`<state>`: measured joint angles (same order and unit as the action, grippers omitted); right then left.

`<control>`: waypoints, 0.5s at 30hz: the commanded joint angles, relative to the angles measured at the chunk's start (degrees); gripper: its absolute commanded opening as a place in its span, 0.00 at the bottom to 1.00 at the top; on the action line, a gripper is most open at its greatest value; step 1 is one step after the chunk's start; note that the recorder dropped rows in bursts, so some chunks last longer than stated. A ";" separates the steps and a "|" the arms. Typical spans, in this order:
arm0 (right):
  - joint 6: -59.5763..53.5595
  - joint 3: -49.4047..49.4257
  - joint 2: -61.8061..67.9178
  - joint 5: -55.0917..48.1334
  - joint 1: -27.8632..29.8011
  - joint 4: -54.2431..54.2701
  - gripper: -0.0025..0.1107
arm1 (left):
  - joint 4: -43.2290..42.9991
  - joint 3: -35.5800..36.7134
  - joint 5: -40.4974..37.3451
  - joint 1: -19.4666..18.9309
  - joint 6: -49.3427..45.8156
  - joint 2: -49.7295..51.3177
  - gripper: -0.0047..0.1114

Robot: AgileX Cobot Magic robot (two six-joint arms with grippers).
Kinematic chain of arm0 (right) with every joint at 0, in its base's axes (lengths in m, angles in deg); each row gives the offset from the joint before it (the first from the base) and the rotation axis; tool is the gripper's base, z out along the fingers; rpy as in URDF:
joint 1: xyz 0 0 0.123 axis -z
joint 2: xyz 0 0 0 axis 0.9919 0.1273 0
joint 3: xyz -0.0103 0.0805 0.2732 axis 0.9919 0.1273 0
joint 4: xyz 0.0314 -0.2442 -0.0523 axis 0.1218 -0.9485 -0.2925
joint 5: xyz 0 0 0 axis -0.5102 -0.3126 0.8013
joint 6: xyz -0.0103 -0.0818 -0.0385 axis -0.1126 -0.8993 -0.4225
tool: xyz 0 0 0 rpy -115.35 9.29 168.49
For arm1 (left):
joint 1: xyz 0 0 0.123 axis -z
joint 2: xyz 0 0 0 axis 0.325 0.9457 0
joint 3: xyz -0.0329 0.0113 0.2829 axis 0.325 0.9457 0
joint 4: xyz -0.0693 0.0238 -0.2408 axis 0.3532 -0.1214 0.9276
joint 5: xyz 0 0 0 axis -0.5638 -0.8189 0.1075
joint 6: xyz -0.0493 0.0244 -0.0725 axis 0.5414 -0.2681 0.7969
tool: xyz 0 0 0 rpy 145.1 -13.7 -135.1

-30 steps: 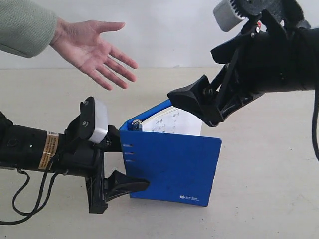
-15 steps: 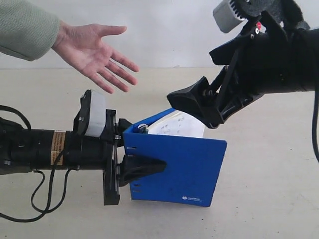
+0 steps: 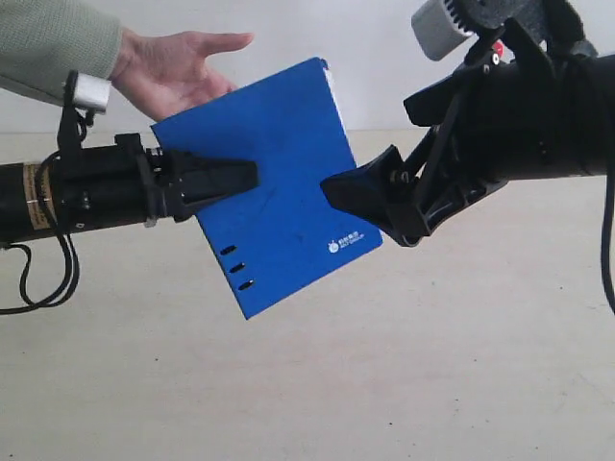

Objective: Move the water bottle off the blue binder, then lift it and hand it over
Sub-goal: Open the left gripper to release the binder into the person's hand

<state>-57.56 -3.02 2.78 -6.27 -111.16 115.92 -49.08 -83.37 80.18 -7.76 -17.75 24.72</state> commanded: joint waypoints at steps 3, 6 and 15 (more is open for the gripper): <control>0.76 -0.34 -0.58 -0.80 -0.06 0.21 0.92 | 8.14 -0.61 2.85 -3.64 14.33 -0.55 0.08; 0.76 -0.34 -0.58 -0.91 -0.06 0.21 0.92 | 9.99 -1.54 3.85 -4.17 15.68 -0.55 0.08; 1.16 -0.34 -0.58 -2.41 -0.06 0.21 0.92 | 21.99 -2.35 5.42 -4.28 24.10 0.07 0.08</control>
<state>-56.79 -3.02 2.78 -8.30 -111.16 115.92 -30.66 -84.83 81.71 -11.69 4.48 24.93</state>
